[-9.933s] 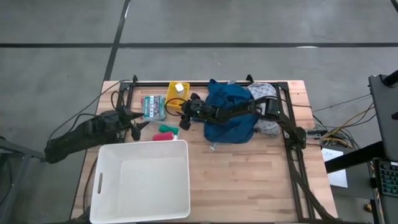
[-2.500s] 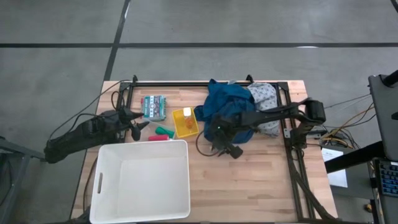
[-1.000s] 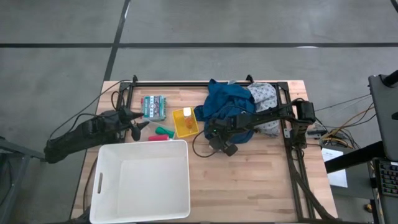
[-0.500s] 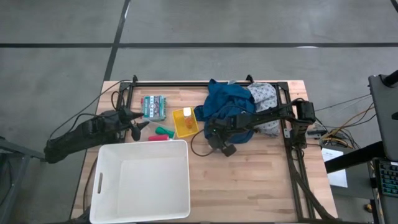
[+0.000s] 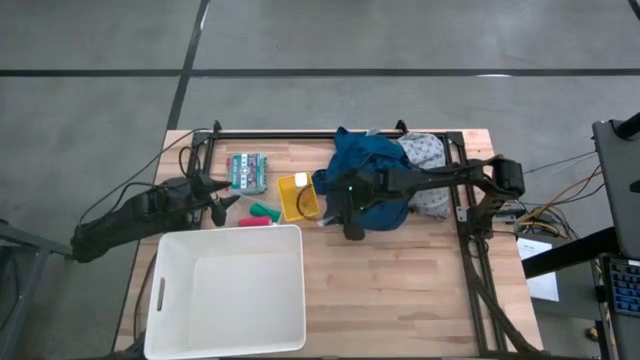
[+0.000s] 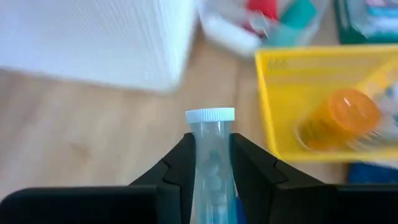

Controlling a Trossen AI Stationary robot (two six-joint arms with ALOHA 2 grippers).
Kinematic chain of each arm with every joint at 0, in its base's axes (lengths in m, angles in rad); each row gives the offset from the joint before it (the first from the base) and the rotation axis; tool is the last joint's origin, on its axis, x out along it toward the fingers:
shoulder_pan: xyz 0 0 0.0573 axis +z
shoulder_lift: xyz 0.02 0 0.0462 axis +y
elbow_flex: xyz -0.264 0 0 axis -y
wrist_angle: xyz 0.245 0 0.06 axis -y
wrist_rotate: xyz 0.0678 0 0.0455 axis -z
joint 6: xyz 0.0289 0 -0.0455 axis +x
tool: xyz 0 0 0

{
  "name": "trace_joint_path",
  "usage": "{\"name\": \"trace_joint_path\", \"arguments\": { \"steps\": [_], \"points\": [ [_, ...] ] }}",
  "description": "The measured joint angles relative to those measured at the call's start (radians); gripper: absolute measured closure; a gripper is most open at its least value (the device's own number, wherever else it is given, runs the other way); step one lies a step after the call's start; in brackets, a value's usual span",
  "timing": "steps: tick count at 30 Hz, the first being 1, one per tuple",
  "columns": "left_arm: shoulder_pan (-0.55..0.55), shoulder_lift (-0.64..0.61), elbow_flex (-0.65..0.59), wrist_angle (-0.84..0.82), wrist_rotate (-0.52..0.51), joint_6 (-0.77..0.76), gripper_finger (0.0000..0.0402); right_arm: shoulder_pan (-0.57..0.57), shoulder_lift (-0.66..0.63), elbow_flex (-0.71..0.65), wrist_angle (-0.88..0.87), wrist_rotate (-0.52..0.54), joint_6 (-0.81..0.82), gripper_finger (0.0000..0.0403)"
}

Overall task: Pick & place medical supplies in basket/bin
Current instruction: Put the blue pill bottle into the yellow bin

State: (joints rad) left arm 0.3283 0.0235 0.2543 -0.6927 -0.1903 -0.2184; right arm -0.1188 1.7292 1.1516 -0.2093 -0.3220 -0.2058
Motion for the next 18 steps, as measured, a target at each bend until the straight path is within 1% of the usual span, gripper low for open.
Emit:
{"name": "trace_joint_path", "arguments": {
  "steps": [3,5,12,18],
  "points": [
    [0.0,0.0,0.0,0.0,0.0,0.0,0.013,-0.034,-0.002,0.0,0.104,-0.138,0.101,0.0318],
    [0.0,0.0,0.0,0.0,0.0,0.0,0.013,-0.053,0.001,0.0,0.163,-0.169,0.15,0.032],
    [0.0,0.0,0.0,0.0,0.0,0.0,0.013,-0.089,0.01,-0.01,0.371,-0.174,0.242,0.0319],
    [0.0,0.0,0.0,0.0,0.0,0.0,0.013,-0.093,0.074,-0.012,0.553,-0.149,0.308,0.0315]
  ]
}}
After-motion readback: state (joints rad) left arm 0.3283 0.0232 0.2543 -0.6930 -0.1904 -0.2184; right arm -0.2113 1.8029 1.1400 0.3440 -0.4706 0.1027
